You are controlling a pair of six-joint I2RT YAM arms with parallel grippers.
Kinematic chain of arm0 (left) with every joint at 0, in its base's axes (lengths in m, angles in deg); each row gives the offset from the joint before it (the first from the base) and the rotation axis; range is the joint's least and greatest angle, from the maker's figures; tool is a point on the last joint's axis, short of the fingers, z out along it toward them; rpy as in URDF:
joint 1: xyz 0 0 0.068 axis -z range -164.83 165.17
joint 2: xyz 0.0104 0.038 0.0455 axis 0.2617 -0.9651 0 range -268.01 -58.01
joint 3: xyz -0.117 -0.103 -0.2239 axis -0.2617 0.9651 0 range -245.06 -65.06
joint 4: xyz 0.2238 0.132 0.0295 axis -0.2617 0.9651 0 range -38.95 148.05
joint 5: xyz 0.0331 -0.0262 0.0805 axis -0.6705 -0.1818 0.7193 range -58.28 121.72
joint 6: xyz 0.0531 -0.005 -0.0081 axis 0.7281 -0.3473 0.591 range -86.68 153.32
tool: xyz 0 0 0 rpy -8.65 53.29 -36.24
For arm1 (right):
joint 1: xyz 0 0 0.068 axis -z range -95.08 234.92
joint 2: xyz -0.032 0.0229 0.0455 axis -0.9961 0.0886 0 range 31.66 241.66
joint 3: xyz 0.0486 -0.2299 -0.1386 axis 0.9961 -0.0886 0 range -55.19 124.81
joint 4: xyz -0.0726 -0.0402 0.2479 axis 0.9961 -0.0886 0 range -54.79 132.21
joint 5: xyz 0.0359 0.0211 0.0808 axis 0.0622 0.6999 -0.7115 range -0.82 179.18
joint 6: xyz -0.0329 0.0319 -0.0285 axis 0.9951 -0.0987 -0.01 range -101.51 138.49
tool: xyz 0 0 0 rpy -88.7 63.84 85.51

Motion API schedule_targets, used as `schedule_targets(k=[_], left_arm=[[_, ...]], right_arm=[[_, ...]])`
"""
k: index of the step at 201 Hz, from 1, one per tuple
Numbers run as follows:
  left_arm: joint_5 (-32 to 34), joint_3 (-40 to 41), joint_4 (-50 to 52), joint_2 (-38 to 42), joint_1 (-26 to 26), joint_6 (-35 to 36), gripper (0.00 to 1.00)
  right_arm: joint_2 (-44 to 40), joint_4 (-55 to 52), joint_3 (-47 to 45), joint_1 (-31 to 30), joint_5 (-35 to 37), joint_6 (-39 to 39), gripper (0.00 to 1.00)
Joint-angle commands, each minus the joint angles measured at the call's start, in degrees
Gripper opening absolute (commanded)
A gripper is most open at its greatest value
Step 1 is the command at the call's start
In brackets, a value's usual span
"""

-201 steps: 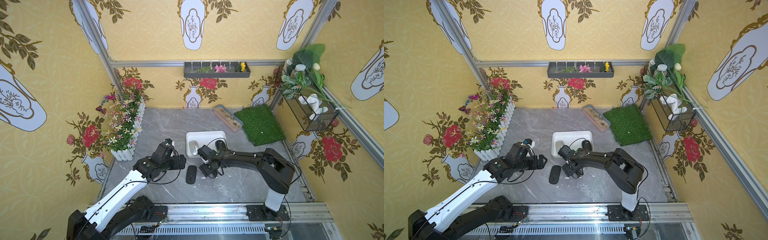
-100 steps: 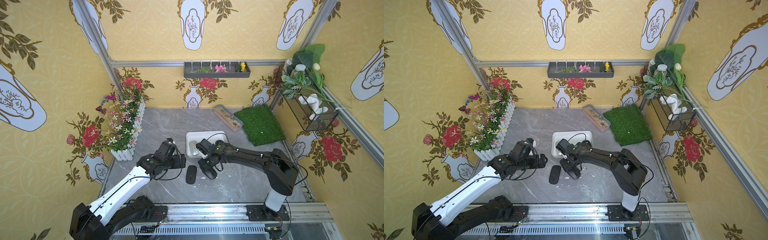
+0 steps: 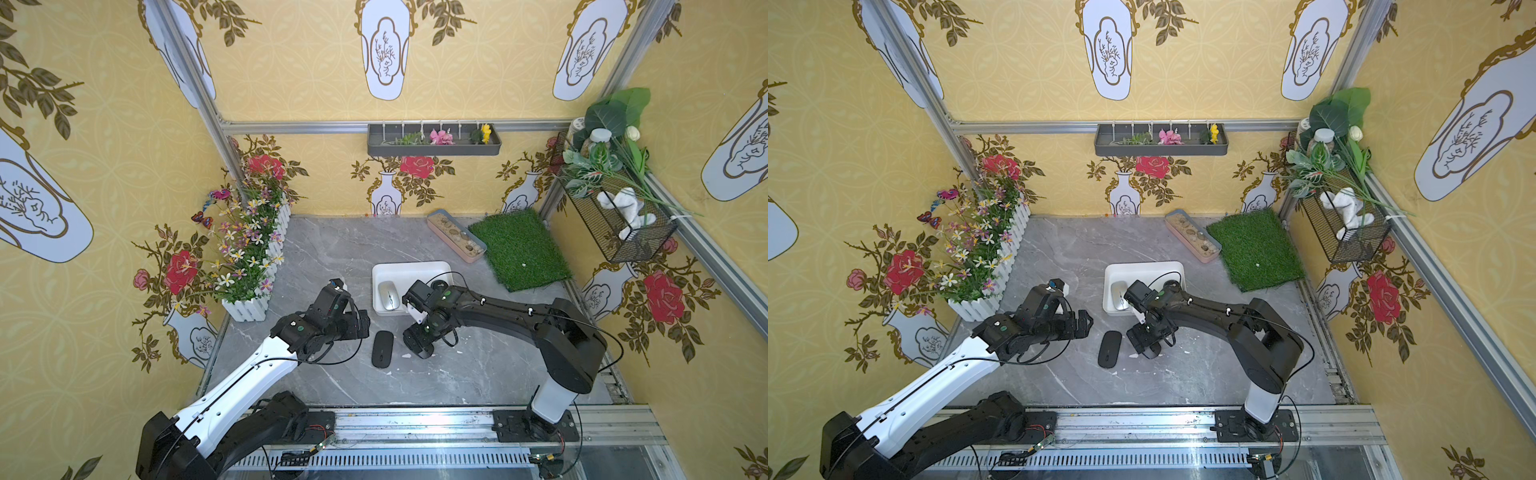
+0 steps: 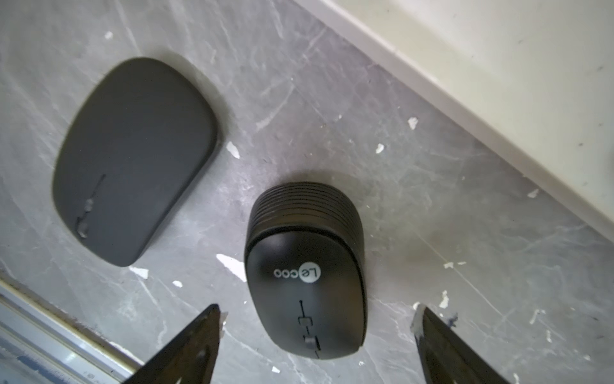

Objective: Put the mouse in the storage box
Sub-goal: Pick up the mouse from the center of the board.

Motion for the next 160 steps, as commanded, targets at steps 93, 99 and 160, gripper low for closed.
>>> schedule_targets(k=[93,99,160], left_arm=[[0.8,-0.2,-0.2,-0.1,0.0,-1.0,1.00],[0.8,-0.2,-0.3,-0.1,0.0,-0.9,1.00],[1.6,-1.0,-0.4,-0.9,0.0,-1.0,1.00]], right_arm=[[6.3,3.0,2.3,-0.7,0.1,2.5,0.65],[6.3,3.0,2.5,-0.7,0.1,2.5,0.64],[2.8,-3.4,12.8,1.8,-1.6,0.3,0.59]])
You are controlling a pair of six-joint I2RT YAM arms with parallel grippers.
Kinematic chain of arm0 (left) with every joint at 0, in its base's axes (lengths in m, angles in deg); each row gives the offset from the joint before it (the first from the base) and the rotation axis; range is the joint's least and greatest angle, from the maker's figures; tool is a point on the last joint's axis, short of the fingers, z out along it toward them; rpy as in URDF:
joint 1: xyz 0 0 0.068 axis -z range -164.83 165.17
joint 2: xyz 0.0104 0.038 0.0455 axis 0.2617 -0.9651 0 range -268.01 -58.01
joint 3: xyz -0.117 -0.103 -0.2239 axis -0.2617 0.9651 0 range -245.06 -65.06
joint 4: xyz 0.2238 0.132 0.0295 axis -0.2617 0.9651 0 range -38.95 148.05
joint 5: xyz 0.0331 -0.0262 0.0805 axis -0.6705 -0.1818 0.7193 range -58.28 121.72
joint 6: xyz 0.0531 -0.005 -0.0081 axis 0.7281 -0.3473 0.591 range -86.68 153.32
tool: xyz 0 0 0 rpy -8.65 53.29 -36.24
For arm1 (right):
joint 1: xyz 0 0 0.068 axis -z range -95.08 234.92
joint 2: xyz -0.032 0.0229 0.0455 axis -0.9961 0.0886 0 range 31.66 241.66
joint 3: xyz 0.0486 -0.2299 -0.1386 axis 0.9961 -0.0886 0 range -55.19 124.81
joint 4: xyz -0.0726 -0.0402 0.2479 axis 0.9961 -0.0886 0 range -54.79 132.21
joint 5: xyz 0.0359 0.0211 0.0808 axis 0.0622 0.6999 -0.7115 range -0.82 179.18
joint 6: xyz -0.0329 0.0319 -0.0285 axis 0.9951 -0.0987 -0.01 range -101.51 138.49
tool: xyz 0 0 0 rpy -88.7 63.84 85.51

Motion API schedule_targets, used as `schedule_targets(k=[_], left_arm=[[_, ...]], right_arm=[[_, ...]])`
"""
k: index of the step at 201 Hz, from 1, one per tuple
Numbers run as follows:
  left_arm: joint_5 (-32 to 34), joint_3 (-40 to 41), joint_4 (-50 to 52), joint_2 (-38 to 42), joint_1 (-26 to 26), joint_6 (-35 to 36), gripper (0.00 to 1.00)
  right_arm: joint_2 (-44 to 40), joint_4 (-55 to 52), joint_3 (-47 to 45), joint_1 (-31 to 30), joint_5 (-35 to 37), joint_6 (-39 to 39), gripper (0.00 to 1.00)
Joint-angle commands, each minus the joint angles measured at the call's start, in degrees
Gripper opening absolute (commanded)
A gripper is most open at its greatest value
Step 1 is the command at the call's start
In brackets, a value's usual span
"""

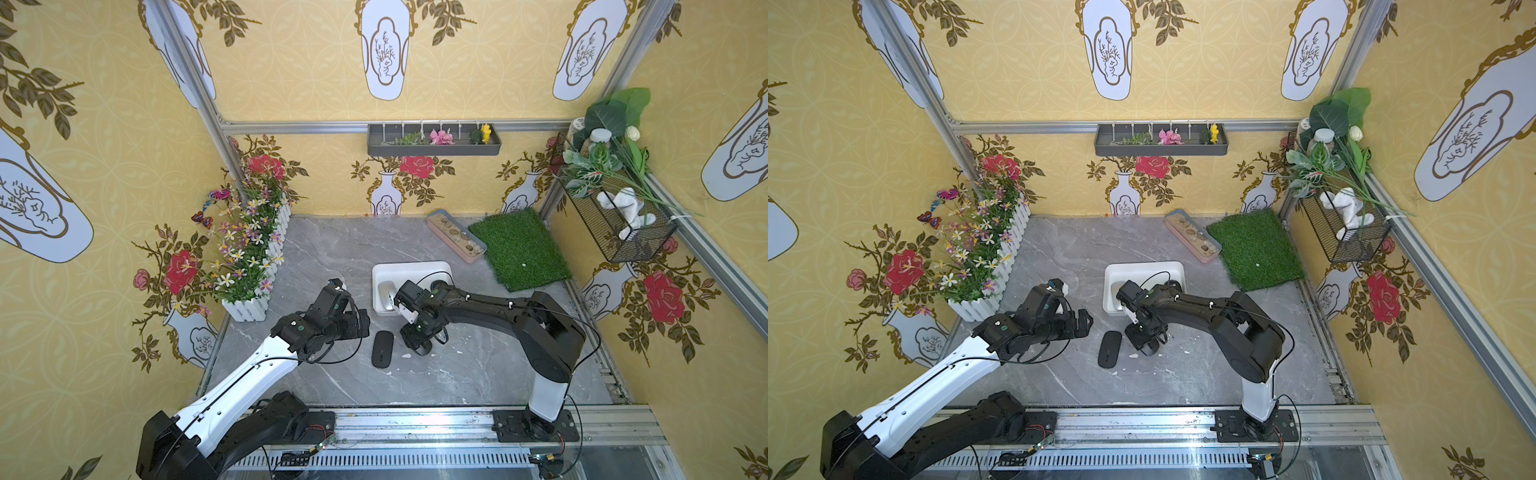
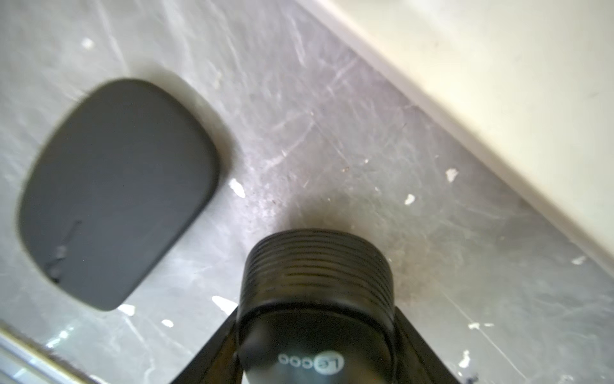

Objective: Put the mouse in the storage box
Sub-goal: Pick up the mouse from the center of the board, then place the mouse in the storage box.

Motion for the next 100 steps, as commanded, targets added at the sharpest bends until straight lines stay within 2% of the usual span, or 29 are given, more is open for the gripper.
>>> schedule_targets(k=[1,19,38,74,100], left_arm=[[1.1,-0.7,-0.5,-0.4,0.0,-0.2,1.00],[0.9,-1.3,-1.1,-1.3,0.0,0.0,1.00],[0.7,-2.6,-1.6,-3.1,0.0,0.3,1.00],[0.9,-4.7,-1.3,-6.0,0.1,1.0,1.00],[2.2,-4.6,0.0,-5.1,0.1,0.7,1.00]], right_arm=[[-1.8,-2.5,6.1,2.0,-1.5,-1.8,0.58],[-0.5,-4.8,13.5,7.1,-4.5,-5.9,0.55],[5.5,-9.7,22.5,11.4,-5.0,-8.7,0.53],[19.5,-20.5,38.8,12.5,1.0,-8.2,0.55],[22.5,-21.8,41.2,12.5,5.1,-11.5,0.53]])
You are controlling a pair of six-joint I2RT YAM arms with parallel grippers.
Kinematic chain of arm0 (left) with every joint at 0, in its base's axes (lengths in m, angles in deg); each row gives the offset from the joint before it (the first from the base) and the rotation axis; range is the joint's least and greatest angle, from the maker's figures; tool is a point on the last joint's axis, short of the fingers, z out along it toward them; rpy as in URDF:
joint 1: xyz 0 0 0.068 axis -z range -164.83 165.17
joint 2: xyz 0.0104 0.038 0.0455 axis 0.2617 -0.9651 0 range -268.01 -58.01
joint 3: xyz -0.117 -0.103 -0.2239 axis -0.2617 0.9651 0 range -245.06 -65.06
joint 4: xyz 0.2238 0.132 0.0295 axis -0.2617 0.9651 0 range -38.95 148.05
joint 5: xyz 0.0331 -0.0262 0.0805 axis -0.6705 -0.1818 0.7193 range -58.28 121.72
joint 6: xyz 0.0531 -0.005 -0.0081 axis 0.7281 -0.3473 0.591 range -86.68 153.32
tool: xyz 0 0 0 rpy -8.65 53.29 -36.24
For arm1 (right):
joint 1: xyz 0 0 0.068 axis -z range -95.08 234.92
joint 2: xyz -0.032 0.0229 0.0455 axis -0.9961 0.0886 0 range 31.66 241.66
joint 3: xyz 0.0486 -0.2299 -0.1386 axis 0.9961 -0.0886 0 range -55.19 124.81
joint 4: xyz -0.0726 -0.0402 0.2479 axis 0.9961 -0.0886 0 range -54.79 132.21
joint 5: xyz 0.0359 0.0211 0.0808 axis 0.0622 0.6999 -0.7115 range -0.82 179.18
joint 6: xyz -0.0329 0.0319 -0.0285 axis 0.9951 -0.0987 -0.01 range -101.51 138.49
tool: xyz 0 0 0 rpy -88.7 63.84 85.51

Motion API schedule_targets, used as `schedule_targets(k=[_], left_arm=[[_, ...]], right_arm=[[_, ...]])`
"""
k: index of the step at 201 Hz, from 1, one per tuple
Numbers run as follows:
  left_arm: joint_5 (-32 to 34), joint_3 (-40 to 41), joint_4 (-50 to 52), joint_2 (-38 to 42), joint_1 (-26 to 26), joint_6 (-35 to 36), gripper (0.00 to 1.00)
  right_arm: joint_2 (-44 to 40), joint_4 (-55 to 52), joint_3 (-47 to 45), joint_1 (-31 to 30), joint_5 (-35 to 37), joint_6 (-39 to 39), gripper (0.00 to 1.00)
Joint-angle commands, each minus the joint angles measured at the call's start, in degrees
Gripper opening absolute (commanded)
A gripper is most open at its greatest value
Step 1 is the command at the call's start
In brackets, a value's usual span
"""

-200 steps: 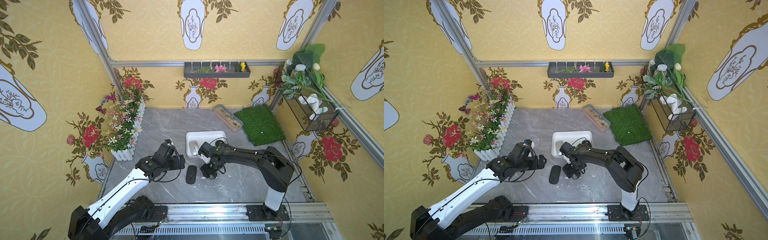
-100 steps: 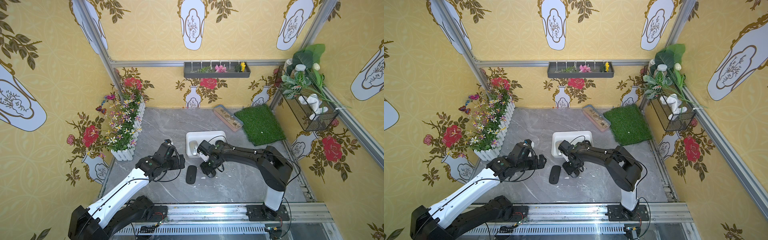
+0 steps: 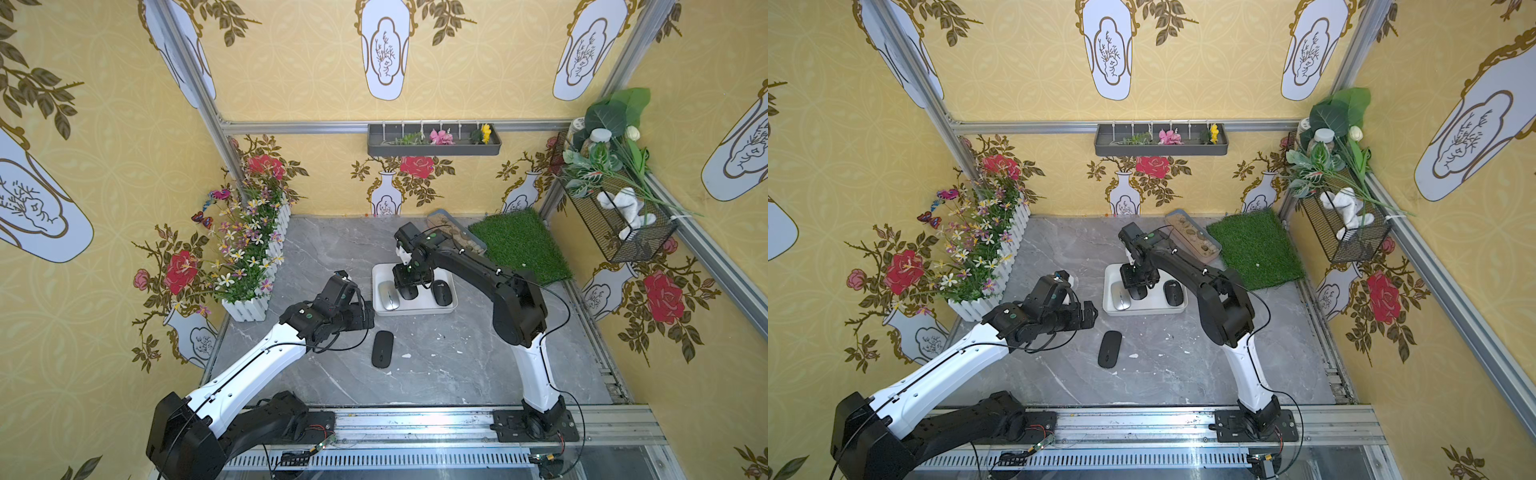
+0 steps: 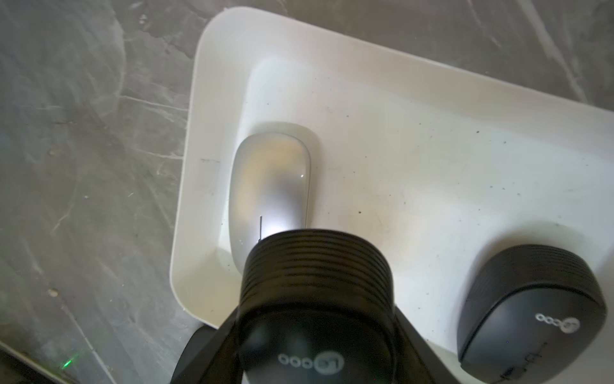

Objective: Put the mouse in the storage box
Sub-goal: Place the mouse in the storage box.

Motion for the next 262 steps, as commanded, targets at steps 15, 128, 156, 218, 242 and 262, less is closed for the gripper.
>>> schedule_targets(k=[15,128,156,218,242,262], left_arm=[[2.1,0.7,1.1,1.7,0.0,0.0,1.00],[1.4,-0.3,3.9,1.8,0.0,-0.8,1.00],[-0.9,-1.2,7.7,2.3,0.1,-1.8,1.00],[-2.9,-4.5,10.1,-4.0,2.6,-0.1,1.00],[-4.5,-8.6,11.0,-10.7,4.1,0.4,1.00],[-5.4,-10.2,10.9,-16.2,5.9,0.7,1.00]], right_arm=[[1.3,-5.8,0.4,0.2,8.2,-5.3,0.53],[3.5,-3.2,-5.6,1.7,11.7,-7.3,0.59],[3.9,-3.4,-5.1,1.9,12.6,-7.5,0.77],[-4.2,-7.9,0.9,1.9,11.3,-6.5,0.95],[-12.2,-6.3,-1.7,2.7,10.8,-6.8,0.97],[-19.2,-1.7,-10.1,4.2,7.9,-7.0,0.98]])
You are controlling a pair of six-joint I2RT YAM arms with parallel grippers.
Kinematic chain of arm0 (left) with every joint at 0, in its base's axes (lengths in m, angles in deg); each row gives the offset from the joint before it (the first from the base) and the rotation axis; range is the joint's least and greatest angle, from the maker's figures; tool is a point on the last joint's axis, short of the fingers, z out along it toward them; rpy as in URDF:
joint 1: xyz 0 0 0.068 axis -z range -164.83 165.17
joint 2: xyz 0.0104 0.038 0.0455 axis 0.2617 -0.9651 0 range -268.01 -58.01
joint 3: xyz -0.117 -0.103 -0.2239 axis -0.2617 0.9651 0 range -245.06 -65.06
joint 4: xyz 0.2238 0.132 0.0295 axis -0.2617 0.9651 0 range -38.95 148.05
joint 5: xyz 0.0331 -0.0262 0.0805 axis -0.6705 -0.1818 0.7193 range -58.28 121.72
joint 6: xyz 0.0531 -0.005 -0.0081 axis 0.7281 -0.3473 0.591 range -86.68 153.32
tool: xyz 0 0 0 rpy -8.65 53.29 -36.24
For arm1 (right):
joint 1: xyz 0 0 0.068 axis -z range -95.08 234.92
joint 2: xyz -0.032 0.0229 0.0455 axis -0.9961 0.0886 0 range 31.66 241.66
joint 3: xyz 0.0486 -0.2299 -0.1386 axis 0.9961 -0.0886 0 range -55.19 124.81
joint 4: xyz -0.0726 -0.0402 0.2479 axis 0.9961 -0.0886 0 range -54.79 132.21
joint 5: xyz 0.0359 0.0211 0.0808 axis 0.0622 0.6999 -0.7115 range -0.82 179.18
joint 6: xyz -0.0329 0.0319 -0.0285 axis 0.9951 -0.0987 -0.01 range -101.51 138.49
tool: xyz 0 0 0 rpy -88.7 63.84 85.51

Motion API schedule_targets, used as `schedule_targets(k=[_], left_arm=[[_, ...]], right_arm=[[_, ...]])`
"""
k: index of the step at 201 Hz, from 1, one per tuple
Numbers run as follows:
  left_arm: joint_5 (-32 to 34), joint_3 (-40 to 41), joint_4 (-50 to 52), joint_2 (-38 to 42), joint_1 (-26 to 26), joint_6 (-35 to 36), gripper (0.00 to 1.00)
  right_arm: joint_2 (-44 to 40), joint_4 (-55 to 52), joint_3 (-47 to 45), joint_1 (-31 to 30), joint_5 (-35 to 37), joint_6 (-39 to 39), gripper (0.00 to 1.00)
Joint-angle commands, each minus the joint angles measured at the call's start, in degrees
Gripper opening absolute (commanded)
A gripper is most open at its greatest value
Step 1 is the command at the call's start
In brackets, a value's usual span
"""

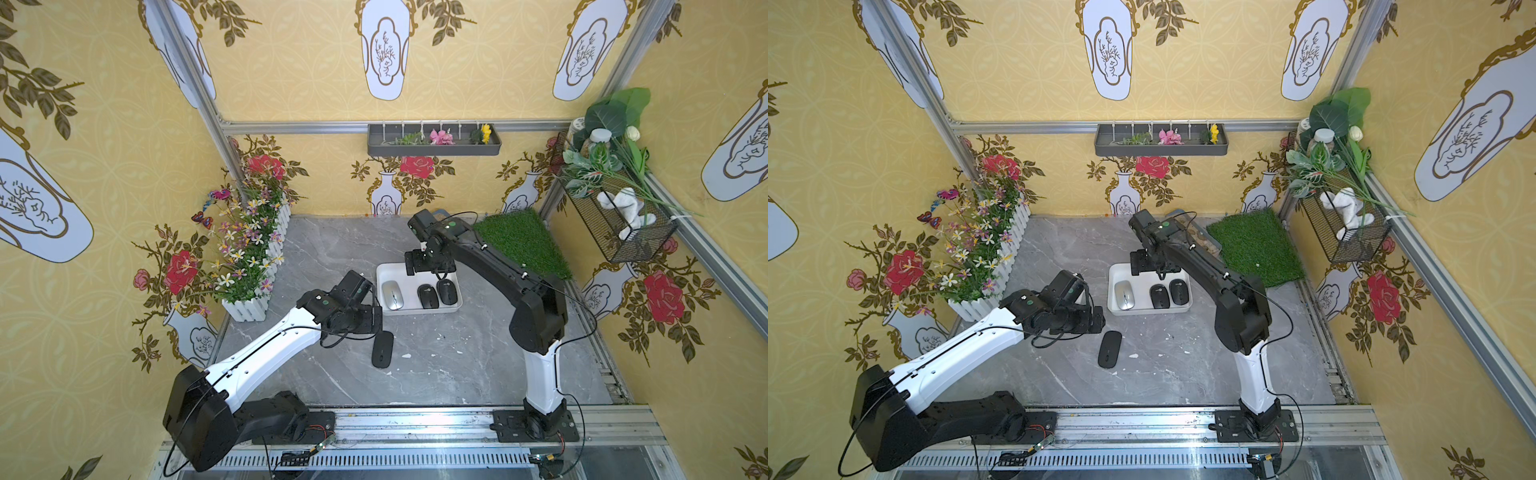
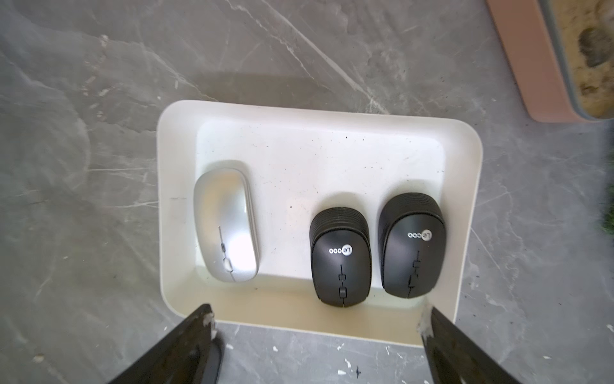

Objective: Put the mouse in the storage box
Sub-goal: Place the mouse in the storage box, then pick up the mouse from the center of the board.

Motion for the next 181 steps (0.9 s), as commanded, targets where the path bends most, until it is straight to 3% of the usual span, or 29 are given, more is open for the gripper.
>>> schedule_targets(k=[1,61,117,181], left_arm=[[-1.8,-1.5,1.1,-5.2,1.5,1.1,1.00],[-2.2,-2.2,-2.3,-15.4,6.0,0.9,1.00],[-0.6,-1.6,-5.3,-22.2,7.3,-0.1,0.94],[2.0,-2.8,-5.5,-27.0,8.1,-0.6,0.78]], right_arm=[[-6.3,3.2,-7.9,1.5,-2.5,0.1,0.98],[-19.9,18.4,-34.4,2.2,-7.8,3.4,0.98],[-20.1,18.5,-34.7,3.4,-5.2,6.1,0.97],[-18.5,19.6,-33.7,4.5,-5.9,7.4,0.97]])
